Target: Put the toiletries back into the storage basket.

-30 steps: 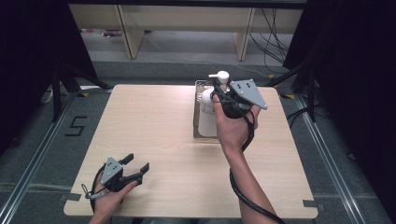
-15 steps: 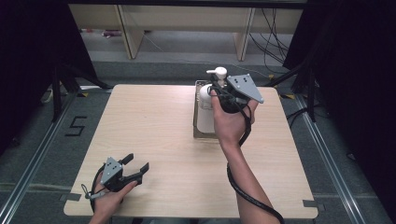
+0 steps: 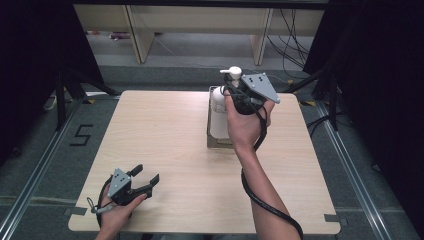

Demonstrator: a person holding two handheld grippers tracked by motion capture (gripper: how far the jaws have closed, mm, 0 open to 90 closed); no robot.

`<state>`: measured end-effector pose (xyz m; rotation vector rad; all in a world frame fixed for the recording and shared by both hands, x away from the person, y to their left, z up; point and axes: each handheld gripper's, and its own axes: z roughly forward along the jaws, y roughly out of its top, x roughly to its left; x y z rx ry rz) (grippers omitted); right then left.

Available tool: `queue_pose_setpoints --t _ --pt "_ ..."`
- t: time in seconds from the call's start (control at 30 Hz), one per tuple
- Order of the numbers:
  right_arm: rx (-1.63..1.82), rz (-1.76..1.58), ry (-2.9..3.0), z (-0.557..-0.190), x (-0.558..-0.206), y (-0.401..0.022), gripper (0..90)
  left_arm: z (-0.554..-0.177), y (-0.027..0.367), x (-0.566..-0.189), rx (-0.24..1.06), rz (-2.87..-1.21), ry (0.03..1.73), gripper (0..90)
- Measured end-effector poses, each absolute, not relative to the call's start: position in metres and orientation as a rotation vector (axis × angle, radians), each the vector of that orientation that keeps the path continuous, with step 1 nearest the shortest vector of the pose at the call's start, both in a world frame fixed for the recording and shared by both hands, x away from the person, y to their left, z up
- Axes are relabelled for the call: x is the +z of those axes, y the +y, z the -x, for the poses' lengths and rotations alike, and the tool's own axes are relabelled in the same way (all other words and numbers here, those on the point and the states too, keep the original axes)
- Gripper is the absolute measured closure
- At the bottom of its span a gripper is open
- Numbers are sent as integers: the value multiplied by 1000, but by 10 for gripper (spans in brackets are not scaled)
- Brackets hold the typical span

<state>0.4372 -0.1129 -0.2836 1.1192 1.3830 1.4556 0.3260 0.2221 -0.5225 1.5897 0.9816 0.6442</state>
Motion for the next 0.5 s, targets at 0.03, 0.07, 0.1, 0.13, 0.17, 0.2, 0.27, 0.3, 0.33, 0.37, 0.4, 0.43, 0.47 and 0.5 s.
queue_pose_setpoints --t 0.03,0.07,0.1,0.13,0.17,0.2,0.27,0.3,0.33,0.37,0.4,0.43,0.47,0.5 --pt "1452 -1123 1381 -438 -283 -112 604 -326 222 -523 645 -1591 979 243" --pt "1452 -1123 1381 -438 -283 -112 604 -326 222 -523 645 -1591 979 243" --pt "1452 -1121 1380 -438 -283 -112 603 -326 222 -523 644 -1591 980 243" --pt "1462 -1129 1382 -439 -283 -111 603 -326 222 -523 644 -1591 981 243" --pt "1458 -1136 1385 -439 -283 -112 603 -326 222 -523 645 -1591 980 244" --pt "1448 -1133 1392 -440 -284 -112 603 -326 222 -523 647 -1592 976 245" --pt "1450 -1134 1388 -442 -285 -112 603 -326 221 -522 648 -1596 976 245" --pt "1450 -1134 1388 -442 -285 -112 603 -326 221 -523 647 -1592 977 245" --pt "1448 -1132 1387 -442 -285 -112 603 -326 222 -523 646 -1591 979 245" --pt "1447 -1132 1380 -443 -286 -112 603 -326 222 -523 645 -1590 983 245" --pt "1444 -1131 1385 -444 -286 -112 603 -326 222 -523 645 -1588 982 245" --pt "1445 -1132 1385 -445 -286 -111 603 -326 222 -523 646 -1590 982 245" --pt "1441 -1135 1391 -445 -287 -111 603 -326 222 -523 647 -1591 979 245" --pt "1439 -1135 1392 -446 -287 -111 603 -326 221 -523 647 -1591 978 245"
